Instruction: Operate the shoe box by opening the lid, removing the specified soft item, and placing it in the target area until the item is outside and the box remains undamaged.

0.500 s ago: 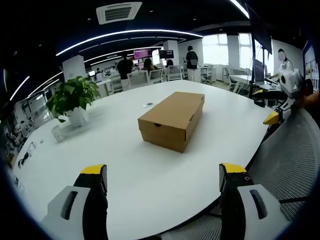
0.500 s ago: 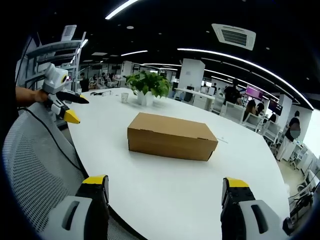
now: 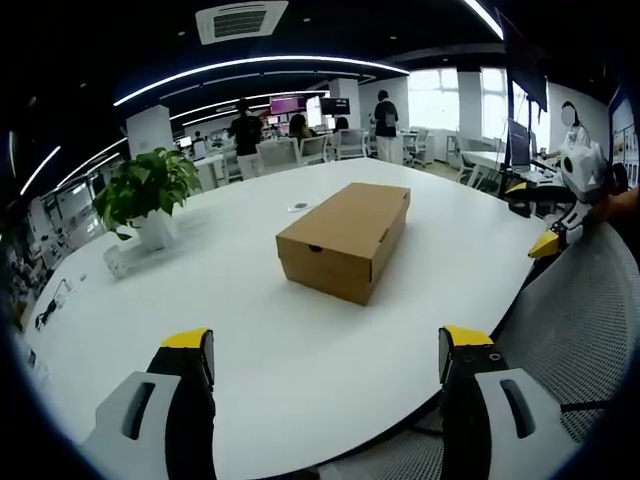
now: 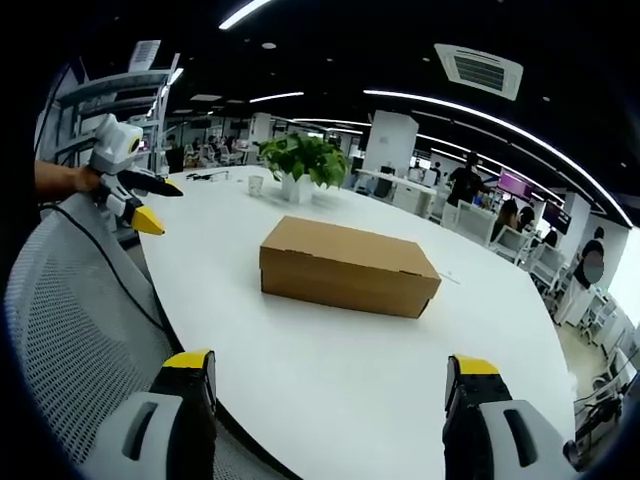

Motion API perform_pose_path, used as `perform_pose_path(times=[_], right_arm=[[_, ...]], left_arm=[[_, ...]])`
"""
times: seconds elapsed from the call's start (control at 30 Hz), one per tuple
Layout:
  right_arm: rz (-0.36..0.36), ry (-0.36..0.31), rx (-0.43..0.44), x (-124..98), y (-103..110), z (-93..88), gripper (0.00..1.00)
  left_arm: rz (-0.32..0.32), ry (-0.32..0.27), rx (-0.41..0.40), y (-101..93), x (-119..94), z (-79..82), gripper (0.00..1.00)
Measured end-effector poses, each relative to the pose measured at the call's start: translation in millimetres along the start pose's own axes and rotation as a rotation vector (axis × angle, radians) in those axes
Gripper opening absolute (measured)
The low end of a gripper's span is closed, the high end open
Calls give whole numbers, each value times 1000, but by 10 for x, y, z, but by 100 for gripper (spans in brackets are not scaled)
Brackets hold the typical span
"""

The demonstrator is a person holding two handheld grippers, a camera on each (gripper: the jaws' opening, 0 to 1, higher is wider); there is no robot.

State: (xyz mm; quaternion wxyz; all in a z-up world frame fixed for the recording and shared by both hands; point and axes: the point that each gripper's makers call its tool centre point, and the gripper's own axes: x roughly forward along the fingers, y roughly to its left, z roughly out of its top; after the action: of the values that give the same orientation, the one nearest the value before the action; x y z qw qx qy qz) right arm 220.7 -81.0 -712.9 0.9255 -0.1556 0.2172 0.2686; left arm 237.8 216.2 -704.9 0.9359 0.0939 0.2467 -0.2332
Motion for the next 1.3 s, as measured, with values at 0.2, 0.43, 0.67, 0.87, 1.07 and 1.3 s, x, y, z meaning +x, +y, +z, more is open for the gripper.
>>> perform_pose_path(times=[0.2,0.43,0.67,0.87,1.07,1.3], right_arm=[[3,0,-7,15,-21,30,95],[20,-2,-6,28,-6,46,95],[35,4,1,38,-12,40,95],[50,18,6,40,-42,19,94],[59,19,27,31,-105,49,94],[74,13,30,44,-172,131,93]], left_arm=[[11,-13,-15,32,-22,36,96],[16,-1,4,32,-28,55,97],[11,10,0,11,-25,103,96],[-5,24,-3,-12,1,130,95],[-12,37,5,-29,39,220,95],[-27,31,16,-55,107,352,94]])
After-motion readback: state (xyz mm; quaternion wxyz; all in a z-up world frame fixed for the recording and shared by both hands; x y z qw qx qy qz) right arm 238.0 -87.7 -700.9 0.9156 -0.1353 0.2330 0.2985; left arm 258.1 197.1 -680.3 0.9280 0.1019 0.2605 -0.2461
